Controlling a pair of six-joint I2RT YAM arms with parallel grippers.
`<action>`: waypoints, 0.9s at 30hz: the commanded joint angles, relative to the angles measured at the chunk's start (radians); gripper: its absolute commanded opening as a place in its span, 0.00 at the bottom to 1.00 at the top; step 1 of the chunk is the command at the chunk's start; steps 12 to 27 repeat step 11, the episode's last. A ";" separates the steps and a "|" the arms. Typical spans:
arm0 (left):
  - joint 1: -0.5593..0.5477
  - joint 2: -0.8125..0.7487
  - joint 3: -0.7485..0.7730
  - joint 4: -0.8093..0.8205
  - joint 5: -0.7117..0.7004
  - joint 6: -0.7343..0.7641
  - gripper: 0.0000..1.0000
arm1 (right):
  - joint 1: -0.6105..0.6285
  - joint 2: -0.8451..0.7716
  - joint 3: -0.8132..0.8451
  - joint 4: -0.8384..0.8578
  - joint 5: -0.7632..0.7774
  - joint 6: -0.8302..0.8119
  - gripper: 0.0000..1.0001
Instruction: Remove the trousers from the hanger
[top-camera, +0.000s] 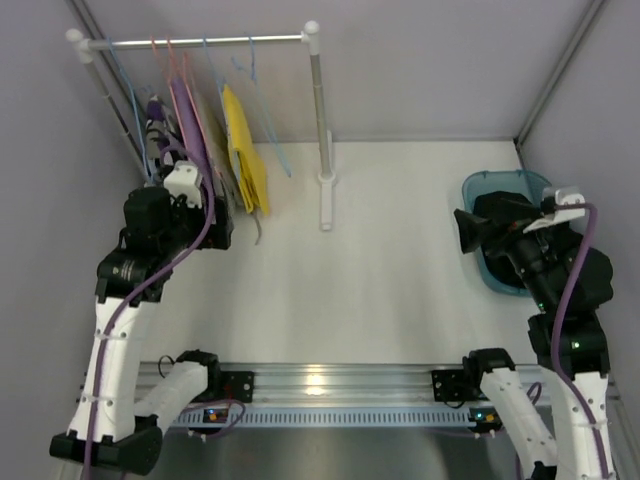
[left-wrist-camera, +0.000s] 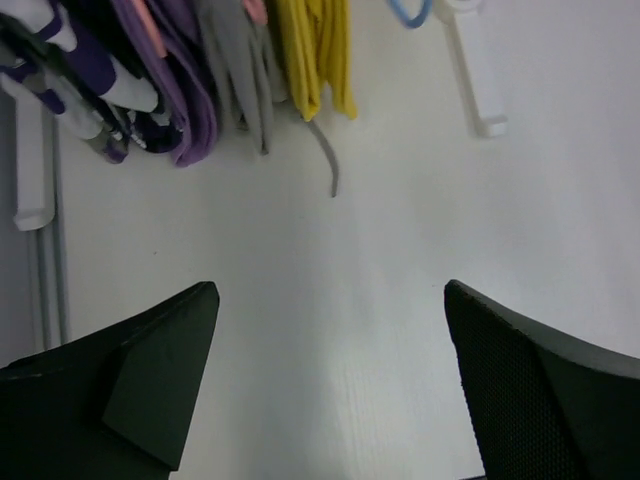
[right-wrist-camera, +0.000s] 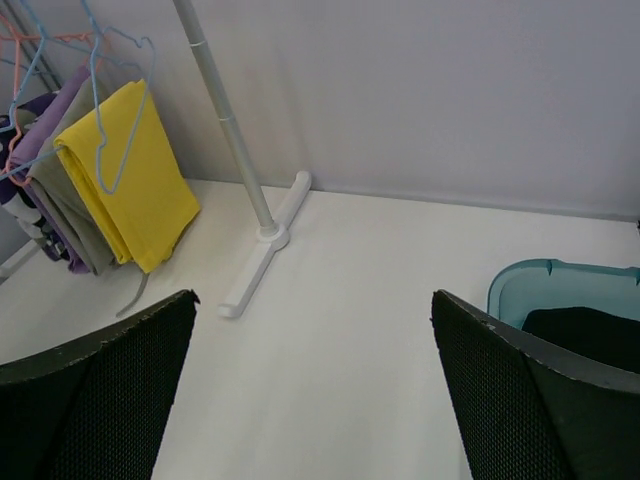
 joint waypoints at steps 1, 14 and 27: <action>0.042 -0.130 -0.058 0.033 -0.084 0.061 0.99 | -0.013 -0.074 -0.046 -0.060 0.061 -0.043 0.99; 0.068 -0.208 -0.075 0.032 -0.205 0.046 0.99 | -0.019 -0.102 -0.058 -0.079 -0.011 -0.060 0.99; 0.068 -0.208 -0.075 0.032 -0.205 0.046 0.99 | -0.019 -0.102 -0.058 -0.079 -0.011 -0.060 0.99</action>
